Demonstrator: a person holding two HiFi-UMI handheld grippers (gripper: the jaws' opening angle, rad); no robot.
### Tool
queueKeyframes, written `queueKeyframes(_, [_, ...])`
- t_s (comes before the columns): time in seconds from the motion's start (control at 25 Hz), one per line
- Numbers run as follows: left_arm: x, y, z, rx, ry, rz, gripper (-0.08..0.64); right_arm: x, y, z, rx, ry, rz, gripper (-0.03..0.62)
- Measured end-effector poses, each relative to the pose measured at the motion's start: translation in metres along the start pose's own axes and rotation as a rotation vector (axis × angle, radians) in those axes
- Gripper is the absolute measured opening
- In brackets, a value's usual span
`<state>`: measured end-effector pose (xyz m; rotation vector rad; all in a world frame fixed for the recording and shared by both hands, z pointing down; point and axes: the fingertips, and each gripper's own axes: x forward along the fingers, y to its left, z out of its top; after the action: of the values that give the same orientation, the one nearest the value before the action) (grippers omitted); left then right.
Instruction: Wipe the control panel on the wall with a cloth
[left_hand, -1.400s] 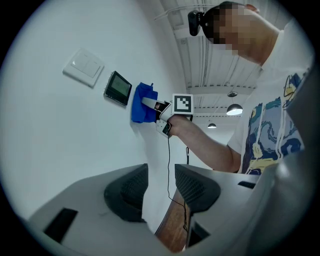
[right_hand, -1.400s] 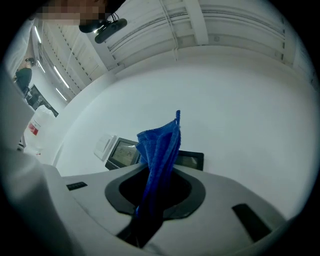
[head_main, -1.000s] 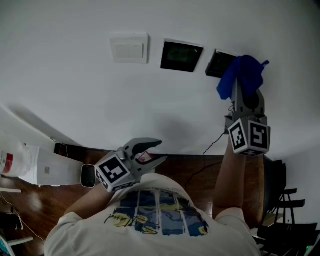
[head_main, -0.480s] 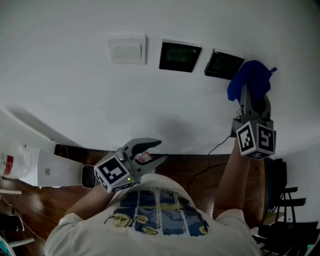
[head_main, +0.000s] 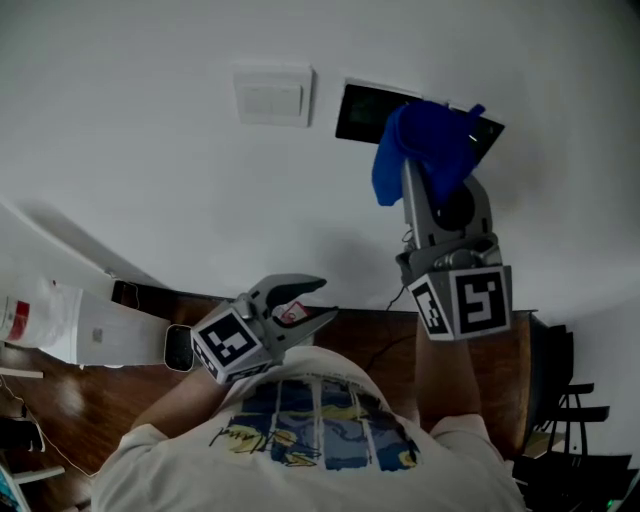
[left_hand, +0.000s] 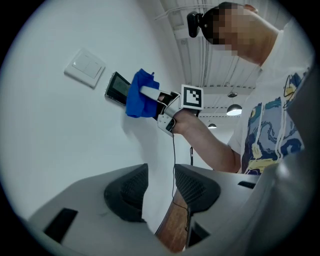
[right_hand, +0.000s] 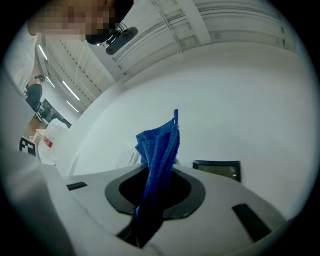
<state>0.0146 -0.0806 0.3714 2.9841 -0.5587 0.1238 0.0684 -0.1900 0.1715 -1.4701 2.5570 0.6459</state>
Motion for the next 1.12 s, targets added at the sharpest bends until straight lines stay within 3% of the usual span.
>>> queueKeyframes(0.16, [-0.007,0.003,0.001,-0.003,-0.005,0.024,0.144,0.035,0.033,-0.003,-0.009,0.006,0.074,0.086])
queueKeyframes(0.32, [-0.013,0.005,0.000,-0.006,-0.004,0.043,0.144,0.055,0.037,-0.009,-0.029,0.005,0.068,0.086])
queueKeyframes(0.84, [-0.005,0.003,-0.003,-0.003,-0.002,0.013,0.144,0.016,-0.025,-0.020,-0.029,0.034,-0.081,0.086])
queueKeyframes(1.12, [0.001,0.003,-0.003,-0.012,0.001,0.005,0.144,-0.002,-0.044,-0.010,-0.044,0.018,-0.117,0.086])
